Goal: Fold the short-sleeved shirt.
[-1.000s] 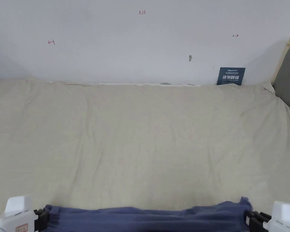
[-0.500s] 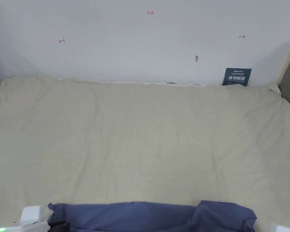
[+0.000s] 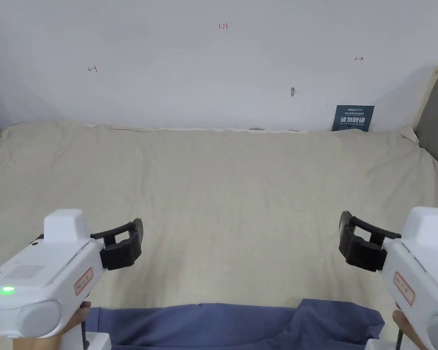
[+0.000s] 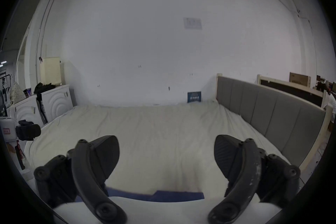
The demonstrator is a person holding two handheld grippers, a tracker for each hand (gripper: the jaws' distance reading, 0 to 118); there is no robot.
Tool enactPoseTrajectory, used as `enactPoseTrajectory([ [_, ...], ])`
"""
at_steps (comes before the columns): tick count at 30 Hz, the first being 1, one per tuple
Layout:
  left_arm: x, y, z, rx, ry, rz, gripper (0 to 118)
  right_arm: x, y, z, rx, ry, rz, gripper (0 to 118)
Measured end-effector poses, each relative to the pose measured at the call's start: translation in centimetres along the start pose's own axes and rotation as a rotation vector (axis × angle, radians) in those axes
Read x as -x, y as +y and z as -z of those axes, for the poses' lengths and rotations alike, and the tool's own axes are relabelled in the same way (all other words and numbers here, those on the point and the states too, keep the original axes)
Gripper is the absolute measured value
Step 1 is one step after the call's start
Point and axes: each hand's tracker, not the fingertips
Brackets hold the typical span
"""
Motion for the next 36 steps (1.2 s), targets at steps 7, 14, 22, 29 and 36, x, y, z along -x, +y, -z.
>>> enactPoseTrajectory([
  [7,-1.5,0.4,-0.3,-0.087,0.000,0.007,0,2.1,0.1,-0.7,-0.113,-0.056,-0.089,1],
  [14,-0.9,0.0,0.0,-0.067,-0.013,0.015,0,2.4,-0.4,-0.6,-0.109,-0.037,-0.118,1],
  [22,5.6,-2.8,2.5,0.167,-0.113,-0.221,0,2.6,-0.9,-0.1,-0.087,-0.029,-0.122,1],
  [29,13.3,-8.6,4.7,0.518,-0.167,-0.421,0,3.4,-1.5,0.9,-0.047,-0.021,-0.128,1],
  [36,18.1,-14.9,6.4,0.734,-0.219,-0.661,82,4.7,-2.6,2.5,0.006,-0.011,-0.133,1],
])
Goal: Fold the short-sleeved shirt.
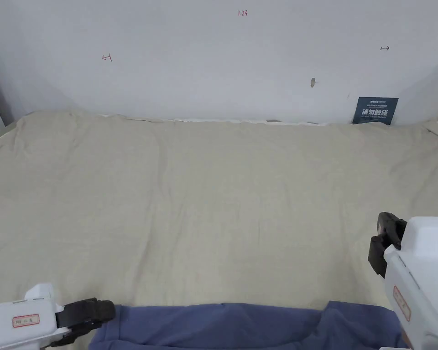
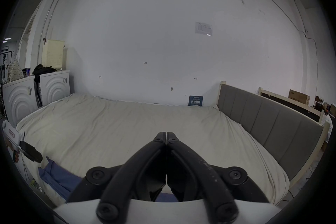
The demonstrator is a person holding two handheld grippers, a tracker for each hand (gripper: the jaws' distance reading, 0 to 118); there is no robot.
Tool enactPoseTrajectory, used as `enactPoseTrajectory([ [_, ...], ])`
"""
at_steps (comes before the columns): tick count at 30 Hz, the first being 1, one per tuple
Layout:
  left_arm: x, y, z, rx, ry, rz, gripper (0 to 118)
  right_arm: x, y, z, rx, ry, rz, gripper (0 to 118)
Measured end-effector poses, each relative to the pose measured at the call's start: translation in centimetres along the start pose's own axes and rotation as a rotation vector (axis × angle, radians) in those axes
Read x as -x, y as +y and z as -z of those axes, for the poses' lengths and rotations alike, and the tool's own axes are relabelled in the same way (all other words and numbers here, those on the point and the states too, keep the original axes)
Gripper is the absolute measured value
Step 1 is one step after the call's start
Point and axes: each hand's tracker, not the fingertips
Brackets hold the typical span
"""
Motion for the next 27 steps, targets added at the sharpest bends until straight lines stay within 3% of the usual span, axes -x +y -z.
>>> enactPoseTrajectory([
  [1,0.4,-0.2,0.4,0.004,0.012,-0.016,97,0.2,-0.1,0.2,0.009,0.003,-0.001,1],
  [2,0.7,-0.5,0.7,-0.006,0.024,-0.012,105,0.4,-0.2,0.4,0.018,0.007,-0.006,1],
  [6,2.6,-0.2,2.4,0.007,-0.017,-0.016,105,1.1,-0.5,1.2,0.055,0.025,-0.023,1],
  [7,3.2,-0.3,3.4,0.023,-0.019,-0.019,101,1.1,-0.6,1.4,0.062,0.026,-0.021,1],
  [8,3.4,-0.4,4.0,0.042,-0.014,-0.019,86,1.2,-0.7,1.5,0.067,0.027,-0.020,1],
  [9,3.5,-0.7,4.5,0.050,0.008,-0.016,66,1.2,-0.7,1.6,0.072,0.028,-0.018,1],
  [10,3.5,-1.0,4.9,0.060,0.020,-0.013,38,1.1,-0.8,1.6,0.077,0.029,-0.016,1],
  [11,-0.8,-3.5,3.8,0.049,0.080,0.052,17,1.0,-0.8,1.7,0.085,0.032,-0.013,1],
  [13,-1.7,-4.7,4.1,0.021,0.144,0.154,15,0.8,-0.7,1.8,0.098,0.039,-0.011,1],
  [16,1.0,-2.2,4.2,0.010,0.107,0.052,11,0.7,-0.6,1.8,0.097,0.037,-0.021,1],
  [20,-1.1,-2.3,3.2,-0.006,0.170,0.225,9,0.3,-0.3,1.7,0.090,0.040,-0.014,1],
  [27,-4.5,-0.9,-1.3,-0.103,0.186,0.296,9,-0.3,0.1,1.0,0.071,0.048,-0.001,1],
])
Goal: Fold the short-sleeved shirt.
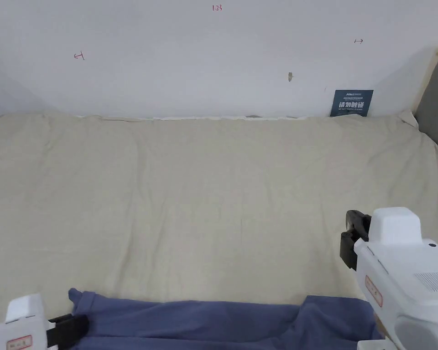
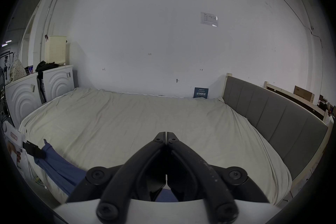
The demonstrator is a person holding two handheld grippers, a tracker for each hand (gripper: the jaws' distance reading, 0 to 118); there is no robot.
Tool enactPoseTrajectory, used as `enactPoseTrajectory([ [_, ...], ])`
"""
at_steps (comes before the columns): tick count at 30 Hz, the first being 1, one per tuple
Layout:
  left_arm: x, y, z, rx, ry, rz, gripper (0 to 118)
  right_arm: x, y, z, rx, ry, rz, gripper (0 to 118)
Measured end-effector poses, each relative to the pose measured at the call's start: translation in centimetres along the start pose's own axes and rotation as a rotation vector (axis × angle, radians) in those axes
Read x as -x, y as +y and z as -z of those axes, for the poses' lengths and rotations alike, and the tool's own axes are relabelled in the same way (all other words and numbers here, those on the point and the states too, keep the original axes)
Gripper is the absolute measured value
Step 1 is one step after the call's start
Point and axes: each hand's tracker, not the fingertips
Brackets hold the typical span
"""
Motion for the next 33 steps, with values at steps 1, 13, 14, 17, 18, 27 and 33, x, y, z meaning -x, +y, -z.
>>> enactPoseTrajectory([
  [1,0.3,0.3,-0.6,-0.006,0.024,0.015,9,-0.1,0.0,-0.2,-0.003,0.001,0.001,1],
  [13,-5.7,-0.1,-1.9,0.010,0.010,0.112,9,-2.0,-0.8,-1.9,-0.013,-0.006,0.028,1],
  [14,-7.4,-0.2,-1.5,0.019,-0.012,0.133,9,-2.2,-0.8,-2.1,-0.016,-0.006,0.030,1],
  [17,-12.0,-1.0,1.4,0.050,-0.043,0.198,9,-2.5,-1.0,-2.6,-0.019,-0.010,0.037,1],
  [18,-13.3,-1.2,2.2,0.088,-0.059,0.190,9,-2.7,-1.1,-2.7,-0.018,-0.011,0.038,1],
  [27,-22.4,-5.5,9.1,0.230,-0.161,0.254,9,-4.3,-1.7,-3.7,-0.010,-0.053,0.053,1],
  [33,-24.0,-6.8,10.7,0.262,-0.130,0.241,118,-5.1,-1.9,-4.1,-0.002,-0.067,0.053,1],
])
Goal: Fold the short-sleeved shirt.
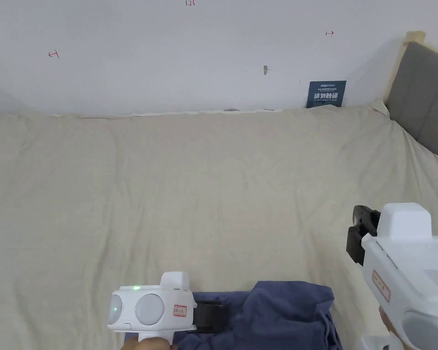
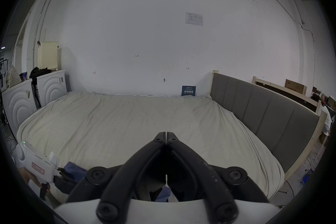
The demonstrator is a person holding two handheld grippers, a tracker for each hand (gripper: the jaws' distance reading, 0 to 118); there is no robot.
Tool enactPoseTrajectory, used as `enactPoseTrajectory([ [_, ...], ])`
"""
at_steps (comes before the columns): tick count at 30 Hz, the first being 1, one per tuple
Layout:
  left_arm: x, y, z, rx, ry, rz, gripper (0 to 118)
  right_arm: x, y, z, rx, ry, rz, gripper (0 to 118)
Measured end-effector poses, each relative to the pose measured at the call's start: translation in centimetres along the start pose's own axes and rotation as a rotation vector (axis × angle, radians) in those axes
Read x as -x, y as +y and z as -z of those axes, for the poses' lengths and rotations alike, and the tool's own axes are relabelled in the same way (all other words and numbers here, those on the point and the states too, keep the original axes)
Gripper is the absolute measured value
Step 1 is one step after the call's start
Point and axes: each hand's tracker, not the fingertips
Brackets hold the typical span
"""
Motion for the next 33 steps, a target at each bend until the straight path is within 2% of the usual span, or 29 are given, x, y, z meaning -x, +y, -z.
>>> enactPoseTrajectory([
  [3,0.5,0.2,-1.7,-0.078,-0.035,-0.023,113,-0.2,0.0,0.0,0.000,-0.002,0.005,1],
  [5,1.0,0.6,-3.1,-0.103,-0.021,-0.034,113,-0.3,0.1,0.0,0.001,0.003,0.010,1],
  [7,0.8,0.4,-5.5,-0.212,0.014,-0.041,112,-0.3,0.2,0.0,-0.003,0.005,0.009,1],
  [9,1.3,0.2,-7.3,-0.322,0.064,-0.027,103,-0.2,0.3,-0.1,-0.008,0.011,0.008,1],
  [10,1.5,0.1,-8.1,-0.367,0.091,-0.019,93,-0.2,0.4,-0.1,-0.009,0.014,0.009,1],
  [12,2.1,-0.4,-8.7,-0.438,0.147,0.021,55,-0.1,0.5,-0.1,-0.014,0.019,0.011,1],
  [14,2.2,-0.9,-8.9,-0.475,0.234,0.070,0,-0.1,0.5,-0.1,-0.018,0.021,0.013,1],
  [16,3.0,-1.4,-7.7,-0.452,0.275,0.117,1,-0.2,0.5,-0.1,-0.019,0.024,0.016,1],
  [22,1.7,-3.1,-3.4,-0.283,0.286,0.133,0,-0.7,0.3,-0.2,-0.016,0.025,0.027,1],
  [31,-3.2,-5.1,4.5,-0.060,0.159,0.185,0,-1.8,-0.3,0.0,0.004,0.007,0.033,1],
  [33,-4.0,-5.6,5.0,-0.095,0.179,0.192,0,-2.2,-0.5,-0.1,0.008,0.000,0.037,1],
])
